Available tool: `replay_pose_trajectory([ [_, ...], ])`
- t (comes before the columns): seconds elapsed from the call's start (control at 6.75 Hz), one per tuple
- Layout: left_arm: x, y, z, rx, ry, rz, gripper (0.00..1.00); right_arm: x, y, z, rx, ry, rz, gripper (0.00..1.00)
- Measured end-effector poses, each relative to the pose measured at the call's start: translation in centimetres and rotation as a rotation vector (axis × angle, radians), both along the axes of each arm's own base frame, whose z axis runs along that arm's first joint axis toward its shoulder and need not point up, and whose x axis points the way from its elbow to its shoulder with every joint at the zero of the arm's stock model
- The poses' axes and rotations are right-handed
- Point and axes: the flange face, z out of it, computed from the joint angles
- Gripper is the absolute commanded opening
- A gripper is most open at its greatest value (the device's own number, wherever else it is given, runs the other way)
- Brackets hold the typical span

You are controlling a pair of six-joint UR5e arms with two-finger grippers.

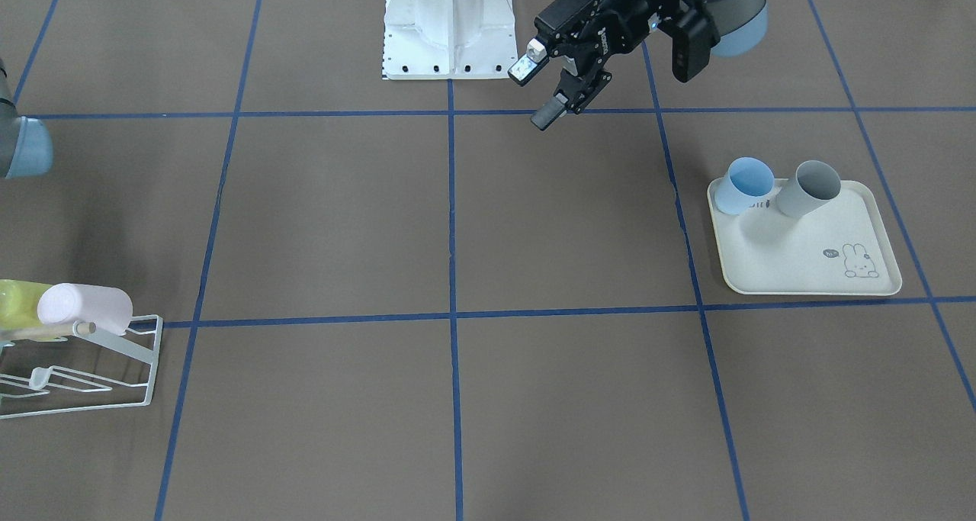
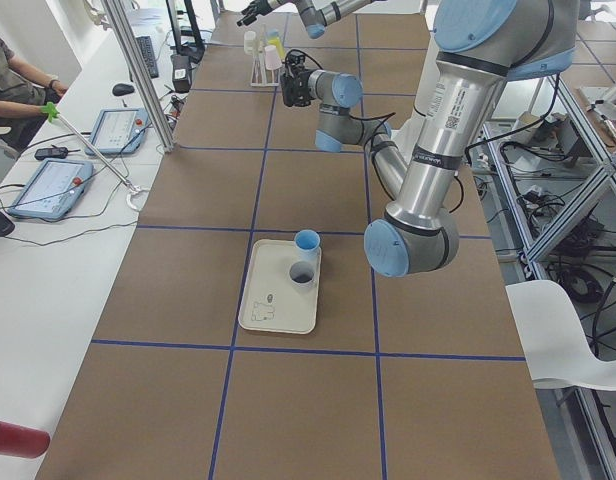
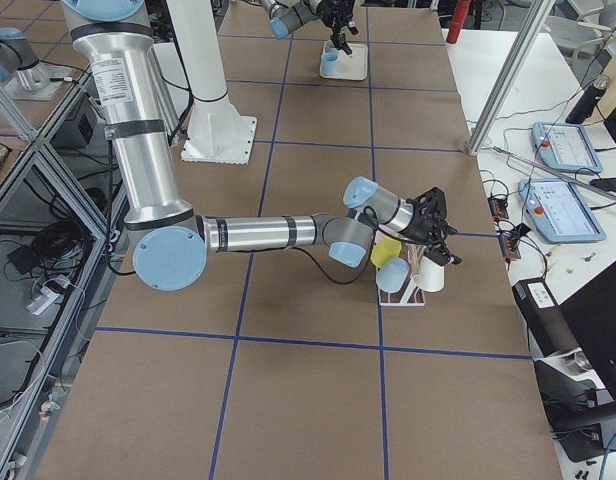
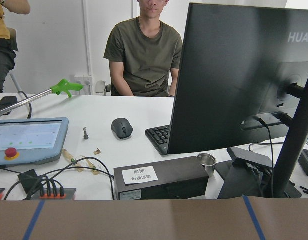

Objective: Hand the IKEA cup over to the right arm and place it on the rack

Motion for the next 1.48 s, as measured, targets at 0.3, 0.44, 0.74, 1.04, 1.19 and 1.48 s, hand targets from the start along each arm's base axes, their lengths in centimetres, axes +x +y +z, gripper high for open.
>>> replay_pose_trajectory([
  [0.3, -4.3, -2.5, 3.0, 0.062, -0.242, 0.019, 1.0, 3.2, 0.5, -4.6, -0.017, -0.184, -0.111, 1.0],
  [0.44, -6.7, -3.4, 5.9, 0.114, -0.398, 0.021, 1.0, 3.5, 1.3, -7.5, -0.032, -0.291, -0.155, 1.0],
  [0.74, -11.0, -3.5, 13.8, 0.204, -0.662, 0.059, 1.0, 1.5, 3.8, -13.5, -0.077, -0.534, -0.235, 1.0],
  [1.04, -14.8, -1.5, 21.8, 0.27, -0.873, 0.123, 1.0, -3.5, 7.0, -18.3, -0.13, -0.721, -0.327, 1.0],
  [1.19, -16.4, -0.2, 25.3, 0.288, -0.956, 0.156, 1.0, -5.4, 8.1, -19.7, -0.149, -0.773, -0.357, 1.0],
  [1.48, -18.5, 2.1, 30.4, 0.3, -1.068, 0.223, 1.0, -7.4, 8.9, -21.6, -0.164, -0.824, -0.388, 1.0],
])
